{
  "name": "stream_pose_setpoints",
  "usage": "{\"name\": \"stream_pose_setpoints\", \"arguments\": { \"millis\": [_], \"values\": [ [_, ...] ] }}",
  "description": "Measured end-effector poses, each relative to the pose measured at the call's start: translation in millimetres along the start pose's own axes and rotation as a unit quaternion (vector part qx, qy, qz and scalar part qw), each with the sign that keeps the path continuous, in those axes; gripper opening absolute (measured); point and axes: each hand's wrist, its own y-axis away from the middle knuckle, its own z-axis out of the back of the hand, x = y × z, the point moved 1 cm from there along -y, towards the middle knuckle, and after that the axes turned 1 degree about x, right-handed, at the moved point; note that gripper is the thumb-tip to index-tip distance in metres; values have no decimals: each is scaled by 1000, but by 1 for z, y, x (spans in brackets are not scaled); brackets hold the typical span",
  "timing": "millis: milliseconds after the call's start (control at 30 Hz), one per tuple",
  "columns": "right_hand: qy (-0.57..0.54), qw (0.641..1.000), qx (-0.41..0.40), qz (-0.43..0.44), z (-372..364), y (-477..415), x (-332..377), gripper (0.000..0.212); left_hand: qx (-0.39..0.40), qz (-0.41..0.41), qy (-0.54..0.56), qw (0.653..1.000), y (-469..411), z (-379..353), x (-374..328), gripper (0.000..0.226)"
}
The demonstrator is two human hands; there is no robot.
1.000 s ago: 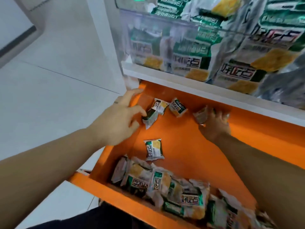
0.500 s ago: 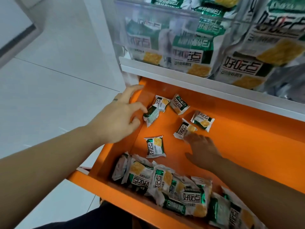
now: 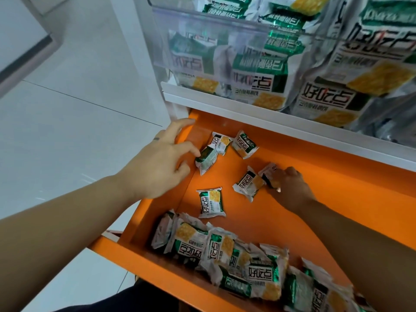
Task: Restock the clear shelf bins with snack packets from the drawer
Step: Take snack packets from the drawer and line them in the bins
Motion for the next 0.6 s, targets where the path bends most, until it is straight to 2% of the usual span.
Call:
{"name": "stream_pose_setpoints", "arguments": {
  "millis": [100, 167, 233, 367, 600],
  "values": [
    [-17, 1000, 11, -20, -3, 8, -1, 46, 1, 0, -1, 1000, 0, -1, 0, 26],
    [-10, 1000, 17, 0, -5, 12, 1, 38, 1, -4, -1, 1000, 0, 0, 0, 25],
    [-5, 998, 38, 44, -8, 17, 8, 43, 0, -4, -3, 1000, 0, 0, 0, 26],
    [44, 986, 110, 119, -13, 26, 18, 69, 0, 4, -7, 1000, 0, 0, -1, 27],
    [-3, 987, 72, 141, 7, 32, 32, 61, 7, 7, -7, 1000, 0, -1, -2, 27]
  ]
}}
